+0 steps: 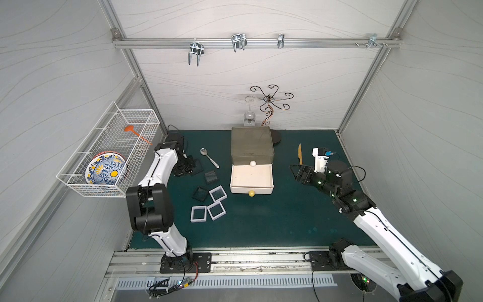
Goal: Place the brooch boxes into the drawer by color
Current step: Pick up the brooch box from the center of the board, then place the brooch box in the drawer.
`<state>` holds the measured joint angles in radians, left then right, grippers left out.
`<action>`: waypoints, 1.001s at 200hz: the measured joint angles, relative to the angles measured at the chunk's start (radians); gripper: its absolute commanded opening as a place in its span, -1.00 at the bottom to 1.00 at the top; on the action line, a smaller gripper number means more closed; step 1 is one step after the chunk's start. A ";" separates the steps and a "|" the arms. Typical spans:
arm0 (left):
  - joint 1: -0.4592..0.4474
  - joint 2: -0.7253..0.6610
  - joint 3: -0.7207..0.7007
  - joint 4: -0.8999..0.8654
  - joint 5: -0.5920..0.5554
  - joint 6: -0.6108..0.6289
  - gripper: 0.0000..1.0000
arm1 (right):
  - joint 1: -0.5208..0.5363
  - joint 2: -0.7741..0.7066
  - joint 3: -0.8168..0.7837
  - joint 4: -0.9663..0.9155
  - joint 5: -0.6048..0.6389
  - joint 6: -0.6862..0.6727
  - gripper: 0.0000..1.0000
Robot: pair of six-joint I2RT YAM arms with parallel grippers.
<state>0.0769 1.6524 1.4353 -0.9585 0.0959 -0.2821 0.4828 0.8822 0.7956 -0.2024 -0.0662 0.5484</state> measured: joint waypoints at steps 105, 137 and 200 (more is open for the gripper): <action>-0.403 -0.196 -0.022 0.037 0.097 -0.042 -1.00 | 0.000 0.021 0.004 -0.017 0.003 0.001 0.55; -0.454 -0.219 -0.068 0.044 0.097 -0.056 -1.00 | 0.000 0.029 0.004 -0.017 0.003 0.002 0.54; -0.510 -0.158 -0.110 0.089 0.076 -0.074 -1.00 | 0.000 0.032 0.004 -0.018 0.007 0.003 0.54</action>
<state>-0.4328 1.4944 1.3251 -0.8700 0.1722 -0.3561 0.4831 0.9142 0.7994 -0.2199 -0.0593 0.5510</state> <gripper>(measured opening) 0.092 0.771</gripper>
